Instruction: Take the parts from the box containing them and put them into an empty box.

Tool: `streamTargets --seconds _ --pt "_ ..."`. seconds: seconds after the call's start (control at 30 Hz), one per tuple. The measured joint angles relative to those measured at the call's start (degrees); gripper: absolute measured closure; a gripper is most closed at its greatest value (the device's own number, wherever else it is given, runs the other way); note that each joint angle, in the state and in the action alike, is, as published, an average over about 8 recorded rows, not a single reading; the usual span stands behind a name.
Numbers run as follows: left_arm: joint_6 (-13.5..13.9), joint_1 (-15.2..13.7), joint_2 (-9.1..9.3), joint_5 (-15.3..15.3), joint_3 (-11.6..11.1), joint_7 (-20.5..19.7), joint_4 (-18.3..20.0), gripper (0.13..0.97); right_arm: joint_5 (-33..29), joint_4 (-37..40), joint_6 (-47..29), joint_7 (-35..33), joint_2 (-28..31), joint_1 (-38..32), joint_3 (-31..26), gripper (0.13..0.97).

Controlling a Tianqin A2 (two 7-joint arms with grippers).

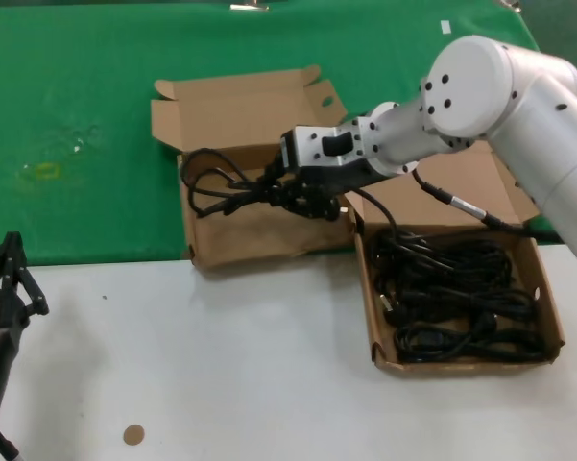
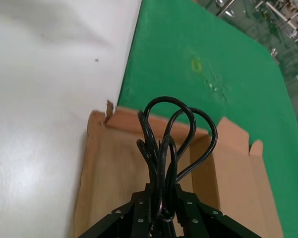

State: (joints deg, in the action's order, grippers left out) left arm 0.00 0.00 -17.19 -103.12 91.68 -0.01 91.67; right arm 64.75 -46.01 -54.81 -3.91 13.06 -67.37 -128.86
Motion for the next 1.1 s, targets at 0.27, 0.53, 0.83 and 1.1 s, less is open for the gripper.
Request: streamTargets --seconds 0.27,0.53,0.83,1.1 --pt "0.0 0.0 0.00 0.0 0.0 0.0 0.0 0.945 0.2 3.3 0.9 -1.6 -0.4 -0.9 0.2 0.866" --pt "0.0 0.0 0.00 0.0 0.0 0.0 0.0 0.945 0.9 6.1 2.2 -3.3 -1.3 -1.8 0.7 0.852" --pt "0.0 0.0 0.00 0.0 0.0 0.0 0.0 0.945 1.4 6.4 2.8 -4.0 -1.7 -2.2 0.9 0.779" --pt "0.0 0.0 0.00 0.0 0.0 0.0 0.0 0.945 1.9 5.4 2.8 -3.7 -1.3 -2.4 1.3 0.660"
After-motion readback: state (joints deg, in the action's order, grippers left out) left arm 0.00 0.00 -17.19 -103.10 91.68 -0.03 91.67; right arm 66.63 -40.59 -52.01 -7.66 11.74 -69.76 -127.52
